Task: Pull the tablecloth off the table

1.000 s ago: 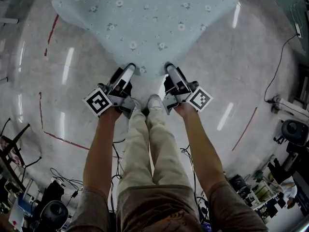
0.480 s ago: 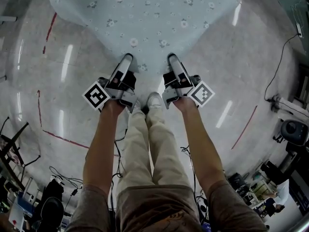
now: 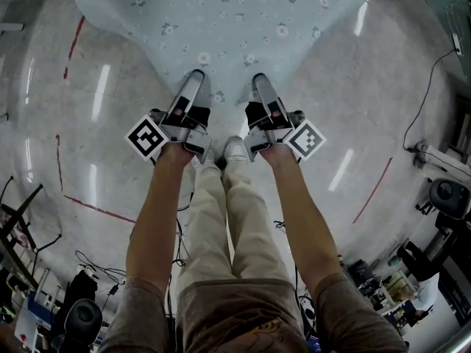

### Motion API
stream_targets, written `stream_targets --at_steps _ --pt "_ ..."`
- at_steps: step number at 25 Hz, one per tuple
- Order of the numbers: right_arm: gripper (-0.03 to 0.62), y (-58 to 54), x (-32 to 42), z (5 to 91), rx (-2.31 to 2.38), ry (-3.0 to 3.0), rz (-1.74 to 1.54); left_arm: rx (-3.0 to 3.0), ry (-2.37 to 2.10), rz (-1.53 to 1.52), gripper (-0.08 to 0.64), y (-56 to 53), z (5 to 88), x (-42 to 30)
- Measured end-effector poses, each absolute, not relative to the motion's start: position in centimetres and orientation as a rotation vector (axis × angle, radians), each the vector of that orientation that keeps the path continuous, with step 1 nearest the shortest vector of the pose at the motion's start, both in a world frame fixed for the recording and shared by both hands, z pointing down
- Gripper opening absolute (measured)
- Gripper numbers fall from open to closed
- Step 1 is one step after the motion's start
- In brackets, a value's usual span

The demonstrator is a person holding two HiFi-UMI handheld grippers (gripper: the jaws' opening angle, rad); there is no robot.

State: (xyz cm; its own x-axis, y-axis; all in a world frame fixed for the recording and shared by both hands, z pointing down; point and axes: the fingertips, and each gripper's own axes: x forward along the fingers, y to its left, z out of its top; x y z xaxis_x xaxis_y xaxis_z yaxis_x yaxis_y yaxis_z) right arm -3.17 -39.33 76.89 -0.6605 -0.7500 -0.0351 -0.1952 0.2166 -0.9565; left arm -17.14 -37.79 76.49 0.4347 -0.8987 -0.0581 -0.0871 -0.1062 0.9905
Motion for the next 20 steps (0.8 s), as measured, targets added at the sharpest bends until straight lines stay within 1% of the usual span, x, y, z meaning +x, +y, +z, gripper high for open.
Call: stream_targets --at_steps 3,8,10,12,14,20 --pt "0.191 -39.1 -3.1 76.6 -0.902 1.997 -1.455 1.511 -0.899 -0.871 0.276 -37.4 76.0 -17.0" --pt "0.112 -39.0 -3.2 75.6 -0.921 2.035 -1.457 1.5 -0.909 -0.858 0.14 -37.3 74.9 -16.9" --pt "0.07 -38.7 -3.3 74.8 -0.929 2.051 -1.454 1.504 -0.92 -0.846 0.078 -37.2 74.1 -16.8" --pt "0.016 -38.5 -3.5 74.2 -0.944 2.063 -1.45 1.51 -0.931 -0.821 0.033 -37.1 73.7 -16.8" --pt "0.009 -38.5 -3.5 73.9 -0.974 2.065 -1.46 1.515 -0.94 -0.789 0.021 -37.2 73.3 -16.7" --pt "0.008 -37.9 -3.4 71.6 -1.042 2.117 -1.473 1.533 -0.973 -0.709 0.02 -36.6 70.8 -16.3"
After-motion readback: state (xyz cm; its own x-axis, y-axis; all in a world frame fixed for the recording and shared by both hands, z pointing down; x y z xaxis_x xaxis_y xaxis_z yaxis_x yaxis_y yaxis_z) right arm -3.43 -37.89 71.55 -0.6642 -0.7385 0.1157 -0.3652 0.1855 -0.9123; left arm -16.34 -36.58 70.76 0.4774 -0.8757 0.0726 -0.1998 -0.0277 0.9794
